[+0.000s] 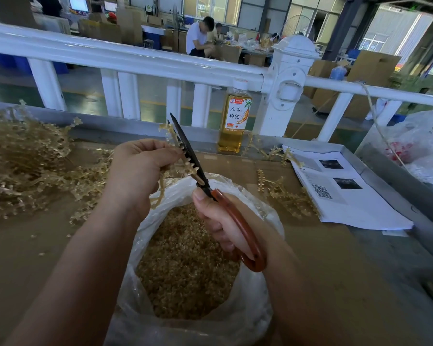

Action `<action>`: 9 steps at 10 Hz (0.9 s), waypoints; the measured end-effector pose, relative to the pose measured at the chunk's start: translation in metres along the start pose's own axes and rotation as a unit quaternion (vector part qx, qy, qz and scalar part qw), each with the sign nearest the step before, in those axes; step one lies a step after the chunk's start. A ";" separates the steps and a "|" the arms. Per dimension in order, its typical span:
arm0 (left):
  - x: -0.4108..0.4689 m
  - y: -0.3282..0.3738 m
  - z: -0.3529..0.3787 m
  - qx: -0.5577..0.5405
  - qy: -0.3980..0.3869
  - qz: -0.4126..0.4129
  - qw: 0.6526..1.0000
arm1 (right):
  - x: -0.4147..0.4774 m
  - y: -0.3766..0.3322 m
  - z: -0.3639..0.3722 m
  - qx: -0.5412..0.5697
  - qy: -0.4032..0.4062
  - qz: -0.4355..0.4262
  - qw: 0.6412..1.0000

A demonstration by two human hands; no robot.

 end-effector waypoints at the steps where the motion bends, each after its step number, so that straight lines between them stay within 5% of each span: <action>1: 0.000 0.000 -0.001 0.000 0.004 -0.001 1.000 | -0.008 -0.011 0.010 -0.048 -0.004 -0.027 0.998; 2: 0.000 0.000 0.000 0.006 0.007 0.002 1.000 | 0.000 -0.012 0.002 -0.190 0.017 -0.071 0.979; 9: -0.008 0.002 0.012 -0.011 -0.038 -0.012 0.999 | -0.004 -0.017 0.000 -0.282 0.048 -0.127 0.950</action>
Point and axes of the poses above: each hand's wrist, its own x-axis towards the middle knuckle, its own z-axis out of the palm, y = z × x, the point moved 7 cm from there along x, towards the middle knuckle, and after that the axes turned 4 degrees about y, right-handed, at the moved point
